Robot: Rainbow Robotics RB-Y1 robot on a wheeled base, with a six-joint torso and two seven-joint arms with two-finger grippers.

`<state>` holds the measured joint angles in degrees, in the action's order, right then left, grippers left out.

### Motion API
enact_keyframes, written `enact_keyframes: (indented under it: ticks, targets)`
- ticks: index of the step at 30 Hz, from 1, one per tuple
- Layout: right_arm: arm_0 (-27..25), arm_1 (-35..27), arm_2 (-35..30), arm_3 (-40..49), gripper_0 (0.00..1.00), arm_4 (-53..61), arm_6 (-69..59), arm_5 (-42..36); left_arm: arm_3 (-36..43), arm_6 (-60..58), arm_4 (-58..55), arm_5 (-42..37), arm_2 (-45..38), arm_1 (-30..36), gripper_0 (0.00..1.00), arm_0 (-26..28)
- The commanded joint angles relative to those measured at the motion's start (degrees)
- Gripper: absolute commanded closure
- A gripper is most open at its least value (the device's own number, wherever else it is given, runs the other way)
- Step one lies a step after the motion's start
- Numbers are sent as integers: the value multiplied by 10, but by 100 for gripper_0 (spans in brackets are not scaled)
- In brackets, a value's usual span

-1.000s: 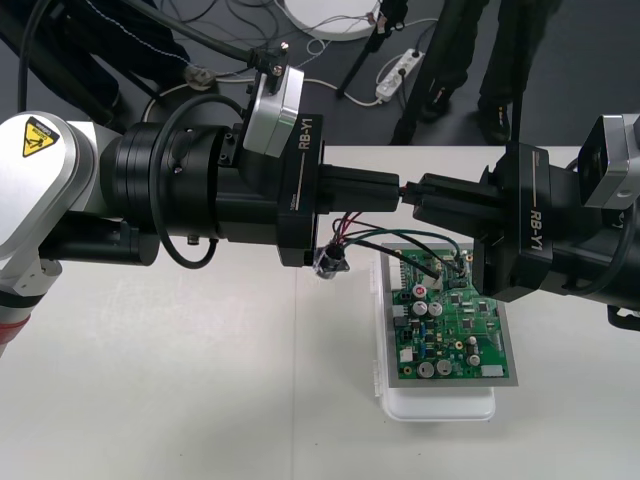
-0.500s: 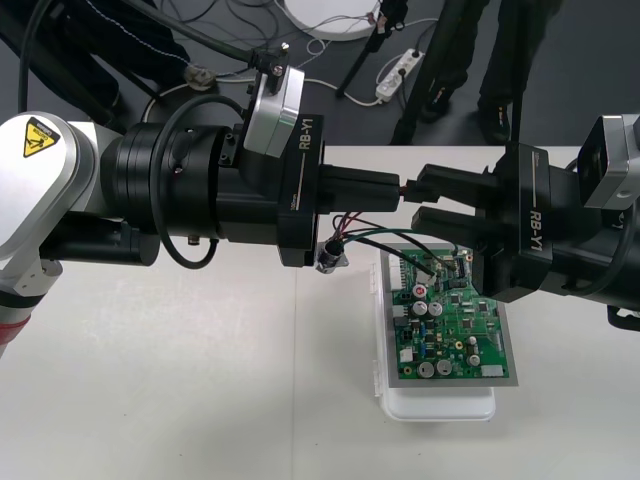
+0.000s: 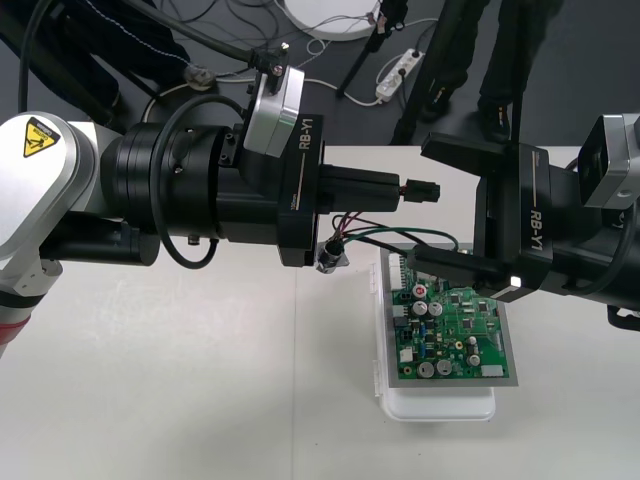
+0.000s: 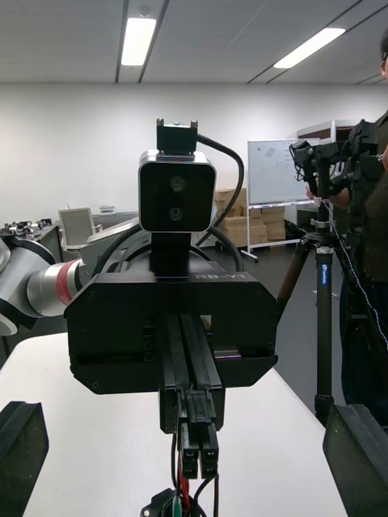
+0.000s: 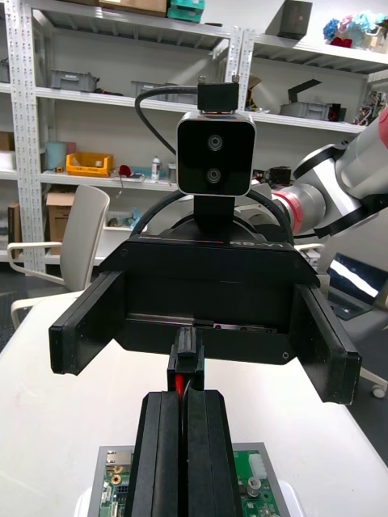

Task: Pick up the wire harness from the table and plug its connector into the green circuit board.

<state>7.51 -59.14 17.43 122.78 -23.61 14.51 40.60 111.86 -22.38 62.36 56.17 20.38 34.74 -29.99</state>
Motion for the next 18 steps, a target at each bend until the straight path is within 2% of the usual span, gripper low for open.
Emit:
enact_keyframes:
  ticks: [1,13,18]
  targets:
    - [16,8,3,4,0,9,-22,-2,4,10,-8,-27,5,-10,100,-22]
    - [16,4,-6,-11,0,7,-23,6,2,30,-7,-27,5,-1,100,24]
    - [16,-28,-12,-19,0,-8,-26,21,2,38,-8,-27,1,7,100,44]
